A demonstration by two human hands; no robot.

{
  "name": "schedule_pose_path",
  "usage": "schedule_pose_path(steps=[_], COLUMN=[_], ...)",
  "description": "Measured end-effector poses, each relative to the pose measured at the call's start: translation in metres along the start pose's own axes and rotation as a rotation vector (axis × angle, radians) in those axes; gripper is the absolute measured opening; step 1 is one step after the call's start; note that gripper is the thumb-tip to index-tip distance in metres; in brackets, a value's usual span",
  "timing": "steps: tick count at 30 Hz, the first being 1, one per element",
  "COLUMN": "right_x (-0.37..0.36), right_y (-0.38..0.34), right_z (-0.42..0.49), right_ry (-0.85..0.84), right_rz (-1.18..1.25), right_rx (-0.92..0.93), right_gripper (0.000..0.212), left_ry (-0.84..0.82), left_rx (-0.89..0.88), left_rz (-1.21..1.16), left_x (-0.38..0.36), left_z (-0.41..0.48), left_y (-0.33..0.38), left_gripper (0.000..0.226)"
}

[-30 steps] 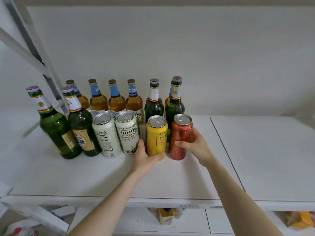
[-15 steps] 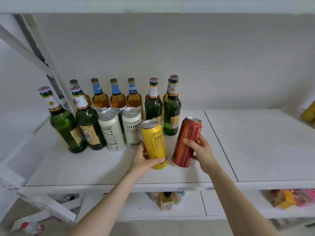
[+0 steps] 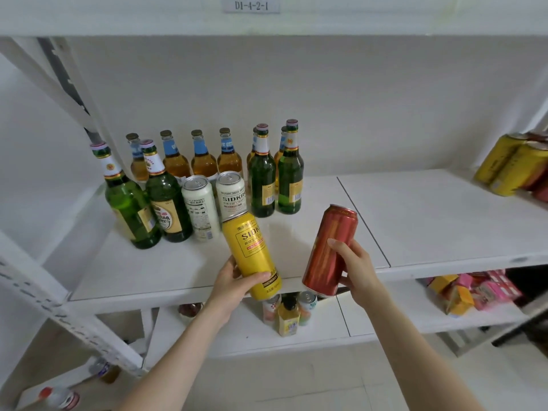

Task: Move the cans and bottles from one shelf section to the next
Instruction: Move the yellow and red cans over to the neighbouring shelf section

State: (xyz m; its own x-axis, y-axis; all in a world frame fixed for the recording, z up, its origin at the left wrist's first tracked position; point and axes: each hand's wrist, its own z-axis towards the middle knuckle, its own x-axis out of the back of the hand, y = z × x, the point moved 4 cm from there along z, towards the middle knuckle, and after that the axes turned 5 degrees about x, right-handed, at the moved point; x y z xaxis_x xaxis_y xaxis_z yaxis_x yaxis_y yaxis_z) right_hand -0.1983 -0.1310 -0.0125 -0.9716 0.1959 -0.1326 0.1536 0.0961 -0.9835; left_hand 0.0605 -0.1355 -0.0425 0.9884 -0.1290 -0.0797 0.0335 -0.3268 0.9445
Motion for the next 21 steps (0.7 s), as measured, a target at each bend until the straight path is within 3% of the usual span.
schedule_pose_path(steps=[4,11,21], right_x=[0.011,0.047,0.135], right_y=[-0.004,-0.018,-0.048], right_z=[-0.024,-0.044,-0.053], right_ry=[0.009,0.047,0.017], right_rz=[-0.011,-0.001,-0.018], right_rx=[0.018,0.044,0.068], right_gripper=[0.062,0.047,0.032], left_ry=[0.006,0.008,0.051], left_rx=[-0.001,-0.023,-0.054], left_rz=[0.029,0.076,0.136], left_x=[-0.001,-0.029,-0.123], left_z=[-0.018,-0.028,-0.043], left_y=[0.0,0.006,0.011], left_gripper=[0.072,0.07,0.094])
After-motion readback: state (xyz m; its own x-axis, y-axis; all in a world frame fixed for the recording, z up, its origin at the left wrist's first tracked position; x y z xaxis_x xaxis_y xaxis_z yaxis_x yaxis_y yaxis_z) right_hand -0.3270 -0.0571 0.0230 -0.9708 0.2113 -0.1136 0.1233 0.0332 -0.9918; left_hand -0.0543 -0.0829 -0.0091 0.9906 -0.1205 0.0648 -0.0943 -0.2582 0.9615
